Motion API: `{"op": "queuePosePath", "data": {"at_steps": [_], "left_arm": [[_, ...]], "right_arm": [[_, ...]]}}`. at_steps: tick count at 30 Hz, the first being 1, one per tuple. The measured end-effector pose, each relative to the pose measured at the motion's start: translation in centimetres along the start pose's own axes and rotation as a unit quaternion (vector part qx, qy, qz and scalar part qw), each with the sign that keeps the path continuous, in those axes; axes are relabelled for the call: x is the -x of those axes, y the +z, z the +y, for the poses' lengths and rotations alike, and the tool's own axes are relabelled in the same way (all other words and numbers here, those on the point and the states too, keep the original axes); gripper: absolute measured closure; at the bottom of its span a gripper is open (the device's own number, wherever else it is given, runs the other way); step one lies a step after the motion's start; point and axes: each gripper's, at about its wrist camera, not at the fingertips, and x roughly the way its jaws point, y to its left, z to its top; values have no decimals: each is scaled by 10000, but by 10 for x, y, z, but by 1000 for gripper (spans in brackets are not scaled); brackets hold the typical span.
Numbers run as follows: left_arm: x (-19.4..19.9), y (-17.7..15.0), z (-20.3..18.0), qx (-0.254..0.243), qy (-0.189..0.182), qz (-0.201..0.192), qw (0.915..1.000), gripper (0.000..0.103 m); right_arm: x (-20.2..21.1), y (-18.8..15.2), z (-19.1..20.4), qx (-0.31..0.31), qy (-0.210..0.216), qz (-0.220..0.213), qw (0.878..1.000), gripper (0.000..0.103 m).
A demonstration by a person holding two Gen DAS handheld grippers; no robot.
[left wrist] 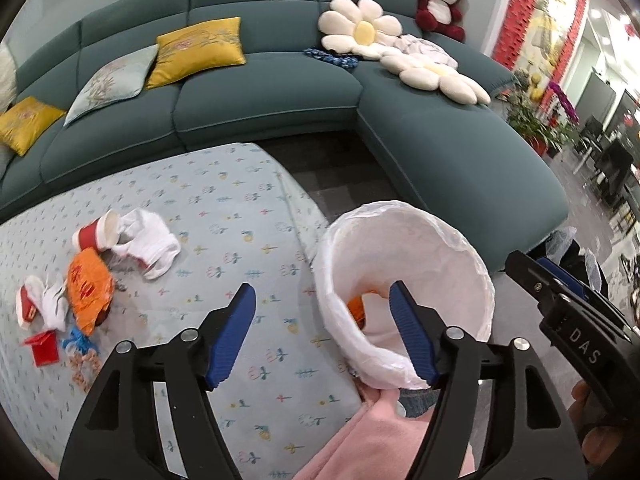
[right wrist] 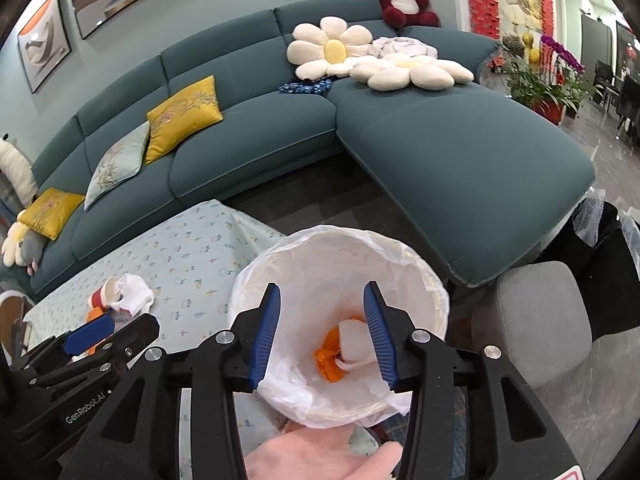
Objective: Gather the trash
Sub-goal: 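Lift the orange bag with the left gripper and drop it into the white bin, then grasp the brown scrunchie with the left gripper while the right grasps the orange bag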
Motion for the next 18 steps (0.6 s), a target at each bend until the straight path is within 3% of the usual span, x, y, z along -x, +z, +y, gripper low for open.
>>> {"op": "queuePosePath", "data": {"at_steps": [6, 18], "left_arm": [[12, -10, 26, 195, 154, -26, 9997, 35], [32, -34, 110, 906, 577, -56, 9942, 29]], "right_arm": [[7, -6, 32, 288, 104, 21, 9995, 54], [13, -21, 107, 899, 414, 121, 9950, 53]]}}
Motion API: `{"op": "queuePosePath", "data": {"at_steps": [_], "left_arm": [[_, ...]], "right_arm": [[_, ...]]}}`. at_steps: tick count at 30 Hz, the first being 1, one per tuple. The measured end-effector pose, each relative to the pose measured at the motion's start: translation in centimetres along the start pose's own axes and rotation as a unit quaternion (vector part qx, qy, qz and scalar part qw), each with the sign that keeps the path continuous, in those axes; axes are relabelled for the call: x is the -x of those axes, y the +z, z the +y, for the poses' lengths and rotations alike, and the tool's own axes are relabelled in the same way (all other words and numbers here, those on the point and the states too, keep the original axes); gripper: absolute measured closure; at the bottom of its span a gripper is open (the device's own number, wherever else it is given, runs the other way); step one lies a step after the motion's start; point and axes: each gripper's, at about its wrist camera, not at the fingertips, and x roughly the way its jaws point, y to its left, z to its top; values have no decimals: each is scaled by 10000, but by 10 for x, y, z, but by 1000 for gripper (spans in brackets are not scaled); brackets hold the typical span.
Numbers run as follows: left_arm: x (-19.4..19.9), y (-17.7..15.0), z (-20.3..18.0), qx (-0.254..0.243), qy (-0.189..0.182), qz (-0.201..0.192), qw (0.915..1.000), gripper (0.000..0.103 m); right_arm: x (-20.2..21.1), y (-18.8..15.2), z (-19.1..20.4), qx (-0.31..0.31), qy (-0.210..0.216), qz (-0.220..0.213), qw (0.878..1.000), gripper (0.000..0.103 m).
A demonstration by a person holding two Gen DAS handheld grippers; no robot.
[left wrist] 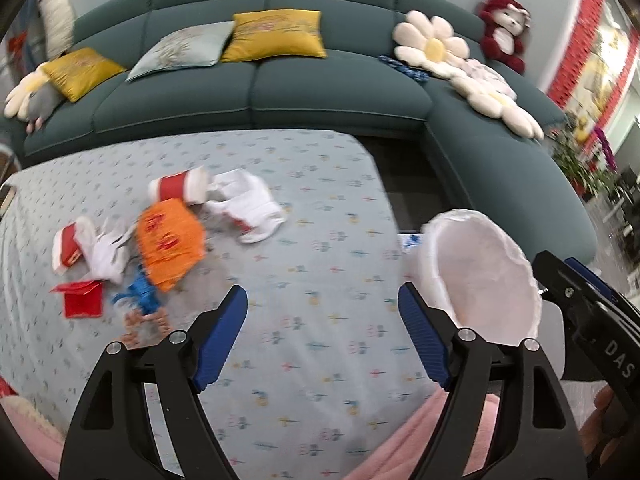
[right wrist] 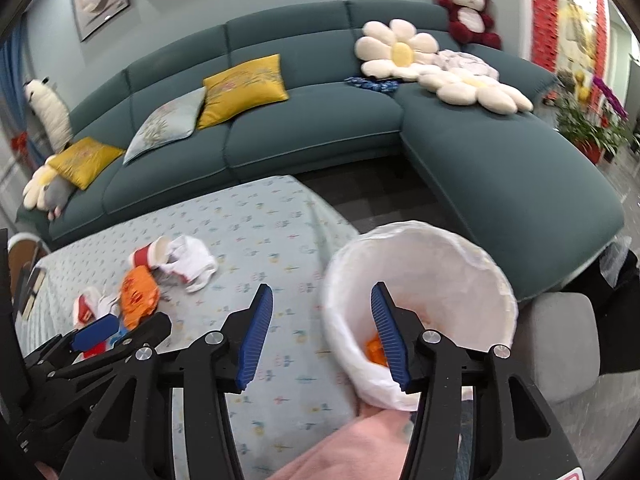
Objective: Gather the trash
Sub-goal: 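Grasp the brown scrunchie with the left gripper while the right grasps the orange bag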
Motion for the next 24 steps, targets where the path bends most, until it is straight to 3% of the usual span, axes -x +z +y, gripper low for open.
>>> {"op": "queuePosePath", "data": {"at_steps": [24], "left_arm": [[-8, -29, 144, 984, 635, 261, 9928, 29]], "right_arm": [[-27, -18, 128, 771, 479, 400, 9951, 46]]}}
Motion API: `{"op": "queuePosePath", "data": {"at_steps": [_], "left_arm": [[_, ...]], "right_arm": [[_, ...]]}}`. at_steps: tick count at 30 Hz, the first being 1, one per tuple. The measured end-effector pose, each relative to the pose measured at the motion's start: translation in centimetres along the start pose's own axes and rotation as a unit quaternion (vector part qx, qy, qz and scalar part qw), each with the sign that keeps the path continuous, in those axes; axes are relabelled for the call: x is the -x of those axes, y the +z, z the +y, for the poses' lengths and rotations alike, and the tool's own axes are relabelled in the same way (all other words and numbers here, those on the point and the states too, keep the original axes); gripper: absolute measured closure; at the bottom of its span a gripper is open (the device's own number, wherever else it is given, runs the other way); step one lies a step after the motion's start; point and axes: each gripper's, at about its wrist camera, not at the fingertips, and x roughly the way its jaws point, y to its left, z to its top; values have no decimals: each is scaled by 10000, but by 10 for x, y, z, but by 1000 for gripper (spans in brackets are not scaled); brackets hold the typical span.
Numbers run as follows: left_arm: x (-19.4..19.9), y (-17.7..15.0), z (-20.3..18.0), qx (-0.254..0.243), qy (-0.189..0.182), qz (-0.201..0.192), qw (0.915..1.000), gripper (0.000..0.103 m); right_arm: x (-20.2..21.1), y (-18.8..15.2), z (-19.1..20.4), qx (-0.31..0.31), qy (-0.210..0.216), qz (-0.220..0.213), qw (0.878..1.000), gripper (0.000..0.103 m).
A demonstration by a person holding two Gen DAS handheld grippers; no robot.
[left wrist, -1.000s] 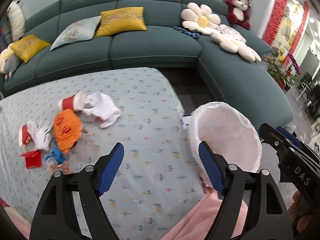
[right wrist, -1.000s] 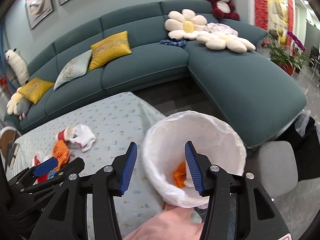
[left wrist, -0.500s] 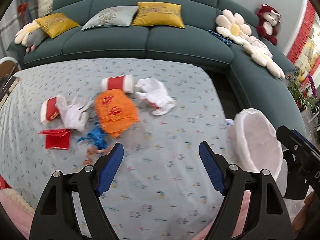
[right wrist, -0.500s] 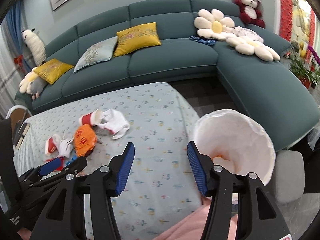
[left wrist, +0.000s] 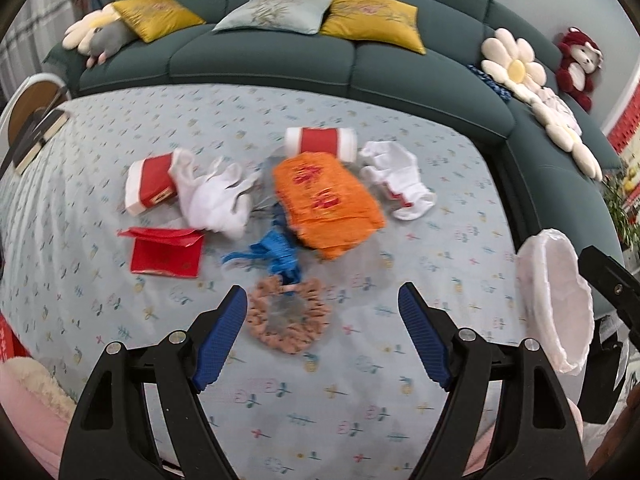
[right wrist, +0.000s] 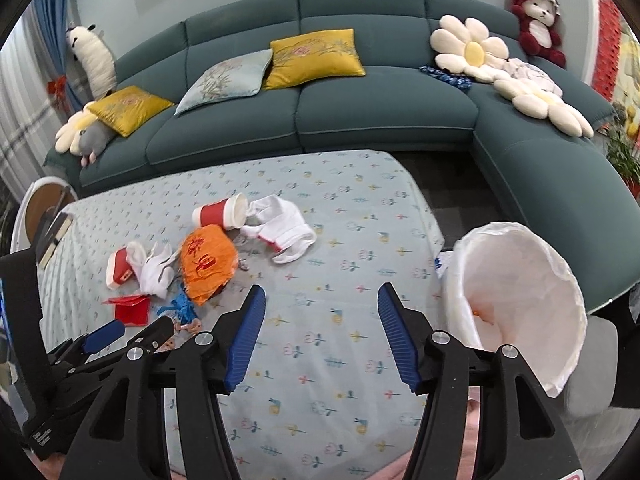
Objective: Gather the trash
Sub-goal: 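Grasp the brown scrunchie with the left gripper while the right grasps the orange bag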
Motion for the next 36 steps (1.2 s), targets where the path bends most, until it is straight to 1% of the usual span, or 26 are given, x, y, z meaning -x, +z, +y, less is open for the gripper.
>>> {"op": "queuePosePath", "data": {"at_steps": [8, 16, 24, 29, 33, 36], "left_arm": [[-17, -6, 34, 220, 159, 208, 9994, 29], [-38, -11, 61, 460, 199, 439, 9978, 29], [-61, -15, 72, 587, 104, 690, 9958, 29], [-77, -13, 77, 643, 23, 825, 9945, 29], [-86, -13, 79, 692, -52, 907, 9935, 31], [-92, -13, 80, 721, -117, 958, 9927, 35]], "right_arm": [[-24, 0, 31, 170, 120, 218, 9995, 46], [-53, 1, 61, 295, 304, 464, 9980, 46], [-91, 1, 85, 276, 458, 749, 9958, 46], [-122, 1, 93, 92, 550, 1001, 9934, 46], [-142, -1, 96, -54, 590, 1178, 9913, 46], [-155, -2, 97, -159, 613, 1293, 9896, 46]]}}
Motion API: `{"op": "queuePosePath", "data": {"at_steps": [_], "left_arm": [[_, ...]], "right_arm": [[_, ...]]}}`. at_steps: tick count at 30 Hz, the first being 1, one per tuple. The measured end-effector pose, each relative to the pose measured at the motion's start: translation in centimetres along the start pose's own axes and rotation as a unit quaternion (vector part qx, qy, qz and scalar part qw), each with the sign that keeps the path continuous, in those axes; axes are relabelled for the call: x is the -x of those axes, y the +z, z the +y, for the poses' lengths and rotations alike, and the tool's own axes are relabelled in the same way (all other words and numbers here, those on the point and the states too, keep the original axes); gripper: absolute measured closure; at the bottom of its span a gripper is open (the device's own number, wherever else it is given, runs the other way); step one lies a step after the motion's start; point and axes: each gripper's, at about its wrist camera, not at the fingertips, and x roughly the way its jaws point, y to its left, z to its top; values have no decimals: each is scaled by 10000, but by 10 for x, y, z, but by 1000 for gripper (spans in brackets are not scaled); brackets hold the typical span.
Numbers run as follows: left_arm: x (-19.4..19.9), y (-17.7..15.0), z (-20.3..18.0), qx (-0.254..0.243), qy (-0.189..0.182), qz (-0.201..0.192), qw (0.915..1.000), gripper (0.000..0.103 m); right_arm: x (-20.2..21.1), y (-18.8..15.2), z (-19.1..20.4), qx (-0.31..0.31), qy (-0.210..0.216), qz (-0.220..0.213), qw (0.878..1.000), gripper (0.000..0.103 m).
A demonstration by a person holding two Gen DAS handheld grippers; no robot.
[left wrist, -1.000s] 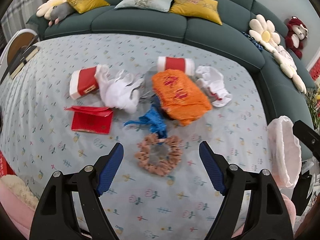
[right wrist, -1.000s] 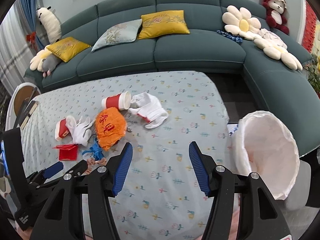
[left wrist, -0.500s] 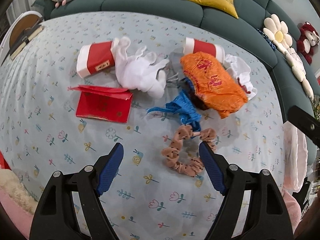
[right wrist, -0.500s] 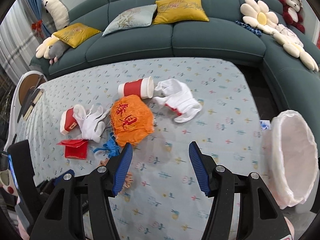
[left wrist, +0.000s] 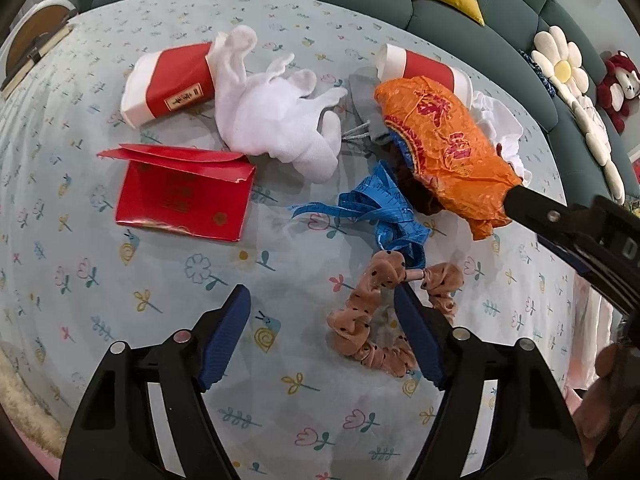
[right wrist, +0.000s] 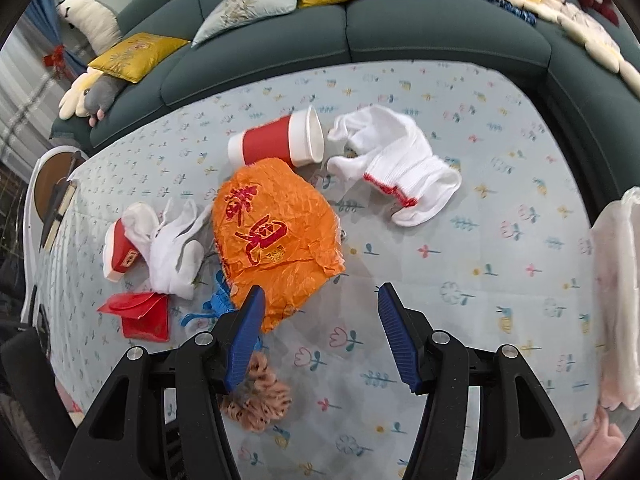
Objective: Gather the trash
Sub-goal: 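Grasp the brown scrunchie with the left gripper while the right grasps the orange bag, then carry the scrunchie and orange bag over the bin and release both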
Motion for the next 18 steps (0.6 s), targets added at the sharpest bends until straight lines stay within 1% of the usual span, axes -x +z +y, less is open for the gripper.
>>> {"op": "queuePosePath", "data": {"at_steps": [3, 4, 7, 8, 9, 10, 11, 12, 13, 14, 16, 17, 18], "left_arm": [[-4, 1, 0, 41, -57, 32, 10000, 37], [-4, 2, 0, 46, -70, 25, 10000, 40], [-5, 2, 2, 48, -128, 19, 9999, 46], [-4, 3, 2, 52, -148, 14, 9999, 48], [-4, 3, 2, 49, -170, 13, 9998, 56], [-4, 3, 2, 41, -189, 22, 9998, 63], [-5, 3, 1, 39, -188, 42, 9998, 67], [-4, 3, 1, 50, -198, 49, 9998, 73], [-4, 3, 1, 67, -227, 63, 9997, 77], [-4, 3, 1, 74, -248, 76, 9996, 78], [-3, 3, -1, 79, -257, 80, 9996, 86], [-2, 3, -1, 71, -257, 85, 9996, 88], [-1, 3, -2, 70, -274, 93, 9996, 89]], "right_arm": [[-11, 3, 0, -104, 66, 83, 9999, 46], [-14, 3, 1, -121, 84, 110, 9998, 46], [-22, 4, 4, -93, 123, 165, 9997, 46], [-25, 5, 5, -70, 133, 173, 9997, 51], [-26, 5, 7, -43, 157, 178, 9997, 56], [-27, 4, 9, 0, 172, 191, 9997, 59], [-28, 4, 11, 46, 177, 210, 9996, 67], [-29, 4, 12, 73, 197, 222, 9995, 75], [-29, 3, 13, 109, 245, 237, 9994, 80], [-28, 3, 14, 134, 259, 240, 9993, 86], [-25, 2, 16, 202, 248, 185, 9993, 87], [-21, 1, 15, 234, 246, 144, 9993, 92], [-17, 1, 16, 278, 220, 95, 9993, 94]]}}
